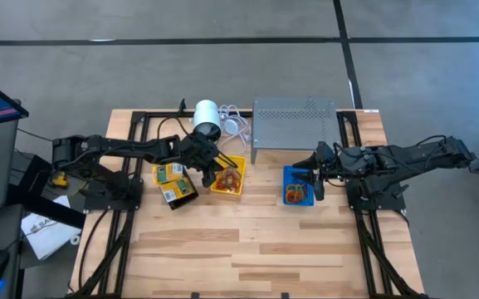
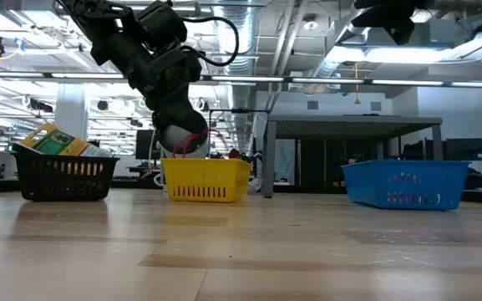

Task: Pick & Place Office Desk Supplies
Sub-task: Put the red rubber band into the yellow basket, then put the blue basket filled with elastic key rings on the shelf

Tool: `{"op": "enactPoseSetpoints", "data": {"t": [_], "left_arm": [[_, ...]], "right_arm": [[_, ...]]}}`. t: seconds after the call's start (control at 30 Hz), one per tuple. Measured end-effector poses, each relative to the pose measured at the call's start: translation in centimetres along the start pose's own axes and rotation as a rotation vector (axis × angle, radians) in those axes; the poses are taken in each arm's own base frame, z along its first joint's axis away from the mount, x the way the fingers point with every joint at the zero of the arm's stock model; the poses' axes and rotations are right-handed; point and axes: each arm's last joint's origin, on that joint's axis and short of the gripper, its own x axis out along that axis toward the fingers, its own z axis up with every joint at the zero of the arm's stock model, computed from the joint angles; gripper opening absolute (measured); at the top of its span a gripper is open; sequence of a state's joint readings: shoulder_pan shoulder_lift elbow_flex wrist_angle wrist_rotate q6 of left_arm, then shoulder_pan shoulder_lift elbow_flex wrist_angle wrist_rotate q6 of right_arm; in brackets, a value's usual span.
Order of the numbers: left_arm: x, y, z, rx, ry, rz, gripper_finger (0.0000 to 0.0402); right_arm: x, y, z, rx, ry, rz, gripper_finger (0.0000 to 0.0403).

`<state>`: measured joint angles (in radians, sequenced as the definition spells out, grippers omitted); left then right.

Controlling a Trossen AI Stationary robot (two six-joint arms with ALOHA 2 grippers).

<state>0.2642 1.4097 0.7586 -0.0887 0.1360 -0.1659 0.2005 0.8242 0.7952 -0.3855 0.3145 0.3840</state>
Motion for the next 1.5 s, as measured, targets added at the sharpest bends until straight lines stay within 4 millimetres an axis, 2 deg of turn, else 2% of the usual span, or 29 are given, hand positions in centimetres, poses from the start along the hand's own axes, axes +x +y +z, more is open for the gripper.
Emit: {"op": "enactPoseSetpoints", "data": {"t": [0.73,0.87,1.2,1.33,1.5], "left_arm": [[0.0,-0.4,0.1,-0.039,-0.018,-0.012,0.0009],[0.1,-0.5,0.0,-0.036,-0.01,-0.015,0.0044],[0.0,-0.7,0.6,-0.056,-0.064,-0.056,0.0189],[-0.2,-0.9,1.5,-0.048,-0.155,-0.09,0.0209],[-2.0,-1.9,3.5,0.015,-0.335,-0.289,0.0203]], "right_arm": [[0.0,0.0,0.0,-0.001,0.003,-0.001,0.0143],[0.0,0.0,0.0,-0.001,0.003,-0.001,0.0143],[0.0,0.0,0.0,-0.001,0.003,-0.001,0.0143],[0.0,0.0,-0.1,-0.003,0.011,-0.004,0.0143],[0.0,-0.1,-0.2,-0.011,0.031,-0.002,0.0143]]}}
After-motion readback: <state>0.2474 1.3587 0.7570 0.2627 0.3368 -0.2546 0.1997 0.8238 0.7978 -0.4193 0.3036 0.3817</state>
